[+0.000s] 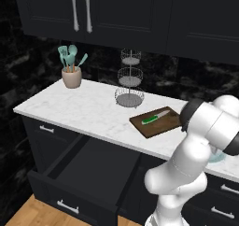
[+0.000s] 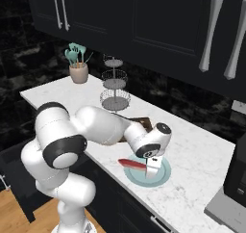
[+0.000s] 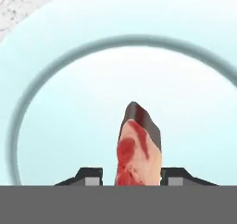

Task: Pick up the knife from the drawer and place it on the cutting board. Then place the meat from the plate to the cutting board.

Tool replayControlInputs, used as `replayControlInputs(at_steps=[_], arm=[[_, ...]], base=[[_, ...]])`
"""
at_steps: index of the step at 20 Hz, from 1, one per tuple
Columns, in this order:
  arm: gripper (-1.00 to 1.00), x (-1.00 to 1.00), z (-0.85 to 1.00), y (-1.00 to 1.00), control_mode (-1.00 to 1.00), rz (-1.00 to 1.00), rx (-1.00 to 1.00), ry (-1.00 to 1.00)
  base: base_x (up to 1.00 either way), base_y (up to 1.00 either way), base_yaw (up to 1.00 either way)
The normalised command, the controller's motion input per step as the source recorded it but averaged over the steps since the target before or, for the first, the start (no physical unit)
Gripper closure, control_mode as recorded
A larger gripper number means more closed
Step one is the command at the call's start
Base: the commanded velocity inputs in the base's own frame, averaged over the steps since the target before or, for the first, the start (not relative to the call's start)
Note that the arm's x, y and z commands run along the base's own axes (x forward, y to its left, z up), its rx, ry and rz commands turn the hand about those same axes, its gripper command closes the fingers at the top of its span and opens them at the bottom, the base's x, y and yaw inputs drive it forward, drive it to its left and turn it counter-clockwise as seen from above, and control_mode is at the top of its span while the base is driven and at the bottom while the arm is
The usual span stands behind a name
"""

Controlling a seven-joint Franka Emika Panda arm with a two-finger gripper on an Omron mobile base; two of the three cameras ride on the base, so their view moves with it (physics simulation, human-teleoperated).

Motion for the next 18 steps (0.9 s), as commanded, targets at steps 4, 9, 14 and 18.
replayControlInputs(at_steps=[4, 9, 14, 18], arm=[[1.0, 0.0, 0.24, 0.03, -1.0, 0.0, 0.0, -0.03], [1.0, 0.03, 0.82, 0.01, -1.0, 0.0, 0.0, 0.0], [1.0, 0.76, 0.59, 0.34, -1.0, 0.0, -0.01, 0.04], [1.0, 0.98, 0.09, 0.39, -1.0, 0.0, -0.07, 0.0]], base=[[0.0, 0.0, 0.0], [0.0, 0.0, 0.0], [0.0, 0.0, 0.0], [0.0, 0.0, 0.0]])
